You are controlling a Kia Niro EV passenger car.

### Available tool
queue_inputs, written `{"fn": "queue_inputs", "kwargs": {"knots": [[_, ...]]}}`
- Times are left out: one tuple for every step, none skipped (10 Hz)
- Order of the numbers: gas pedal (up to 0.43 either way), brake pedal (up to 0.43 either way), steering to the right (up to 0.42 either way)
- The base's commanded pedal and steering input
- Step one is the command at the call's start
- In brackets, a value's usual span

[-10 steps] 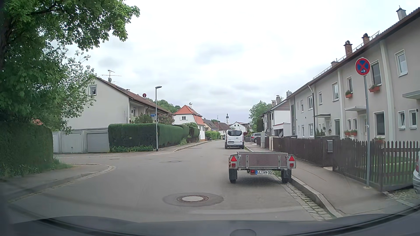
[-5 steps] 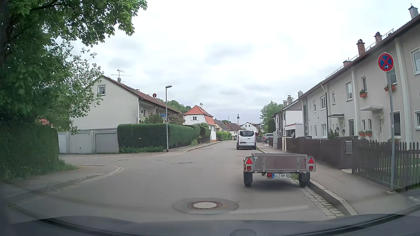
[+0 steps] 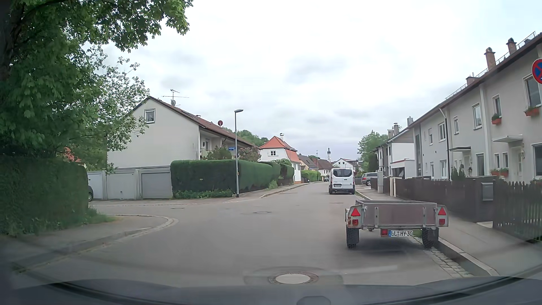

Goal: Follow the waypoints while adhering to traffic rules and regulations

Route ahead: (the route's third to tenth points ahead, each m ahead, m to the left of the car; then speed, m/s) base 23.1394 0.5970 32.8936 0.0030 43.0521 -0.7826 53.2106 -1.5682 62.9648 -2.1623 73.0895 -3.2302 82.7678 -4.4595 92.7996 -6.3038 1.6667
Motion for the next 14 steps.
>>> {"fn": "queue_inputs", "kwargs": {"knots": [[0.138, 0.0, -0.359], [0.138, 0.0, -0.342], [0.138, 0.0, -0.328], [0.138, 0.0, -0.316], [0.138, 0.0, -0.308], [0.138, 0.0, -0.306], [0.13, 0.0, -0.304], [0.13, 0.0, -0.301], [0.13, 0.0, -0.279], [0.13, 0.0, -0.249], [0.13, 0.0, -0.213], [0.13, 0.0, -0.171], [0.13, 0.0, -0.126], [0.13, 0.0, -0.097]]}}
